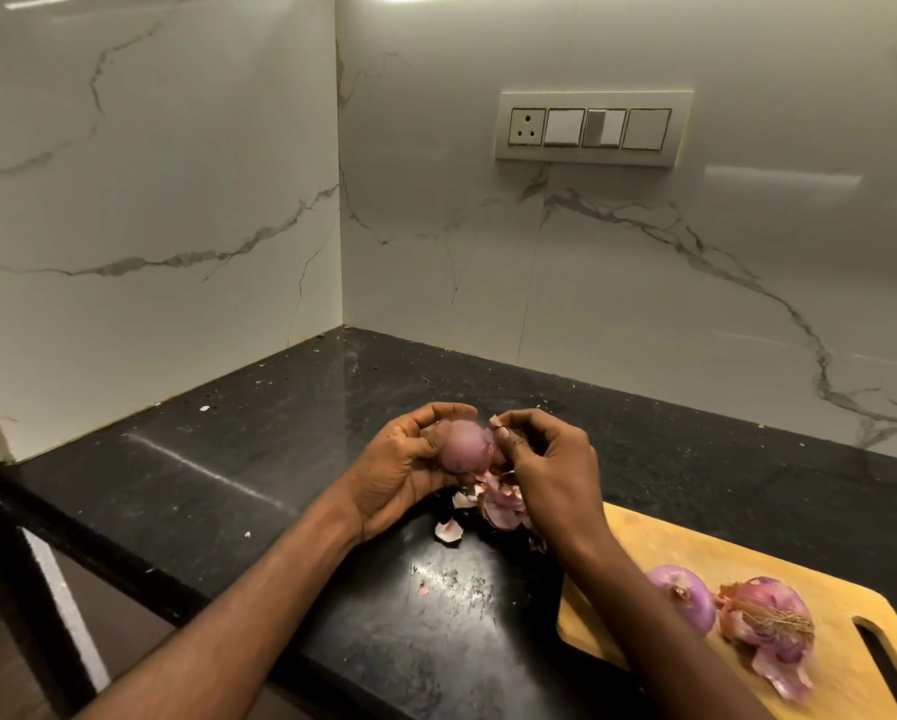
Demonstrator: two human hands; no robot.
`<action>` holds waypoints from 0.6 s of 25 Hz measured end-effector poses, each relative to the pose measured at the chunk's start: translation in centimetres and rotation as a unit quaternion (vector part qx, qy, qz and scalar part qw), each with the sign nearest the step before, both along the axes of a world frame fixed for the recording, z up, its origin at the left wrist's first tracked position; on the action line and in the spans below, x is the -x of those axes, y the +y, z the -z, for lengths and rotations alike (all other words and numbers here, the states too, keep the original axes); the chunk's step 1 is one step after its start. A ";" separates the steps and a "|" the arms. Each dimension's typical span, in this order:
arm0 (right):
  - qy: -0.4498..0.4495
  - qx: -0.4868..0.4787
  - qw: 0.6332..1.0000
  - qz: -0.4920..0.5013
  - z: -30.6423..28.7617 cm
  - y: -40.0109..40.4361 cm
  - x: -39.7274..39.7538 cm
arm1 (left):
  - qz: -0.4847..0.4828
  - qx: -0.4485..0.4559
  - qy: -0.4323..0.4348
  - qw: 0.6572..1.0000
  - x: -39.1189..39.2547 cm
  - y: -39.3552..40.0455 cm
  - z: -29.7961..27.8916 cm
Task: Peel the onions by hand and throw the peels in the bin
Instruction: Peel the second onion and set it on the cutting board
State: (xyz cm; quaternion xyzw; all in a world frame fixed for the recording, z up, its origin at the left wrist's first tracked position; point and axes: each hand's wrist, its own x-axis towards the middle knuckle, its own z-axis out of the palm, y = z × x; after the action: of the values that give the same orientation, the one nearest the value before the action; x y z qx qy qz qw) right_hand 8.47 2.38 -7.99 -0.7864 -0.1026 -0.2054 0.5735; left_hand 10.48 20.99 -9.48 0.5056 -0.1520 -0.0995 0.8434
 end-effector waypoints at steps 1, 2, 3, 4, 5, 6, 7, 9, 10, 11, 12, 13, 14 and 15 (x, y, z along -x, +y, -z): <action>-0.022 0.028 0.999 0.017 0.1 0.1 0.0 | -0.001 0.006 -0.002 1.000 0.0 0.0 0.0; -0.045 0.056 0.997 0.032 0.1 0.1 0.1 | -0.003 0.011 -0.005 1.000 0.0 -0.1 -0.1; -0.073 0.085 0.993 0.038 0.1 0.2 0.2 | -0.008 0.011 -0.006 1.000 0.0 -0.1 -0.2; -0.104 0.109 0.988 0.033 -0.1 0.2 0.2 | -0.012 0.010 -0.006 1.000 0.1 -0.2 -0.3; -0.129 0.128 0.983 0.015 -0.2 0.1 0.2 | -0.014 0.008 -0.004 1.000 0.1 -0.2 -0.3; -0.143 0.144 0.979 -0.011 -0.3 0.0 0.2 | -0.009 0.005 -0.004 1.000 0.1 -0.2 -0.3; -0.147 0.161 0.975 -0.041 -0.4 -0.1 0.3 | -0.003 0.001 -0.007 1.000 0.0 -0.1 -0.2; -0.146 0.196 0.966 -0.081 -0.5 -0.3 0.3 | 0.005 -0.016 -0.020 1.000 -0.2 0.0 0.0; -0.148 0.210 0.962 -0.089 -0.4 -0.4 0.4 | 0.004 -0.027 -0.027 0.999 -0.2 0.0 0.1; -0.151 0.220 0.959 -0.092 -0.4 -0.4 0.5 | 0.000 -0.035 -0.032 0.999 -0.2 0.0 0.1; -0.155 0.225 0.958 -0.091 -0.3 -0.4 0.6 | -0.002 -0.041 -0.034 0.999 -0.1 -0.1 0.0; -0.161 0.230 0.956 -0.088 -0.3 -0.3 0.6 | -0.004 -0.046 -0.036 0.998 0.0 -0.2 0.0; -0.166 0.238 0.953 -0.084 -0.2 -0.2 0.6 | -0.005 -0.051 -0.039 0.998 0.1 -0.3 0.0; -0.169 0.248 0.951 -0.080 -0.2 -0.1 0.5 | -0.007 -0.057 -0.041 0.998 0.1 -0.3 0.0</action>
State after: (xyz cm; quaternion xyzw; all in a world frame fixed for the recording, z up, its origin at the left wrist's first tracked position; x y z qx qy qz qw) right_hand 7.96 2.27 -7.76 -0.8469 -0.3081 -0.2568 0.3491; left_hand 10.40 20.67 -9.45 0.5575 -0.1773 -0.0814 0.8069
